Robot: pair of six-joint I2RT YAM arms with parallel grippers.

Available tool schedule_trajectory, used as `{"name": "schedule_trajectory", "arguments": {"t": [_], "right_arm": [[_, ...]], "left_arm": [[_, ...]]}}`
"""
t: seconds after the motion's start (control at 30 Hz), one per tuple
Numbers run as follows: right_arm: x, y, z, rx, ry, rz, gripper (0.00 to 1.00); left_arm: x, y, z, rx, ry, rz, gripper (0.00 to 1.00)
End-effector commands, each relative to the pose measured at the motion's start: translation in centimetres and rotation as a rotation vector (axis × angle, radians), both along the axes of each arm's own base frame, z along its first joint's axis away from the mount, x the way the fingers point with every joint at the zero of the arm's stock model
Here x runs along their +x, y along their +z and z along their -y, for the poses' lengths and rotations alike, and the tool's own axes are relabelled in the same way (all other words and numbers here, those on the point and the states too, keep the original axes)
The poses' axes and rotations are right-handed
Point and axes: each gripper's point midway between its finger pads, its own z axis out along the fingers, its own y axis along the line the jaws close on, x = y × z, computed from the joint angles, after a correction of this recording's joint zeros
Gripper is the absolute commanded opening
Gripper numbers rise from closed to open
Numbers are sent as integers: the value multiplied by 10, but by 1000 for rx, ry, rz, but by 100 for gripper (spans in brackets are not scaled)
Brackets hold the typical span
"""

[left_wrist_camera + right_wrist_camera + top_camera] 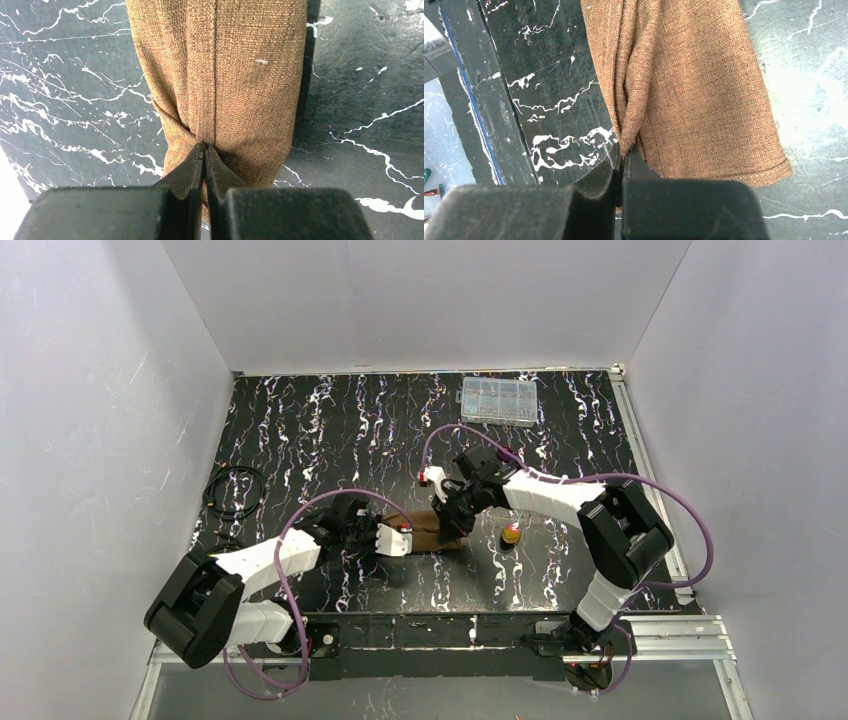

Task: Fold the napkin into a case and place the utensils inside
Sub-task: Stuff the top corner of the smaller-rectangle-folded napkin into the folded napkin.

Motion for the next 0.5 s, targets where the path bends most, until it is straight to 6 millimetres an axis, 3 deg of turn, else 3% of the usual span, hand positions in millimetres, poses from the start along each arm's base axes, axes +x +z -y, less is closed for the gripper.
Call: {"name": "schedule_trajectory", "arguments": {"t": [0.0, 0.13, 0.27, 0.47], "right_arm": [[12, 20, -8, 8, -10, 18, 1], [15, 20, -12, -26, 9, -36, 1], [23, 27, -18, -29, 3, -34, 1], [33, 5, -8, -130, -49, -123, 1]], "left_arm": [[-39, -25, -16, 53, -9, -152, 0], [-32, -12, -10, 20, -16, -113, 0], [-33, -14, -11, 32, -24, -122, 0], [-37, -19, -11, 41, -46, -131, 0]]}}
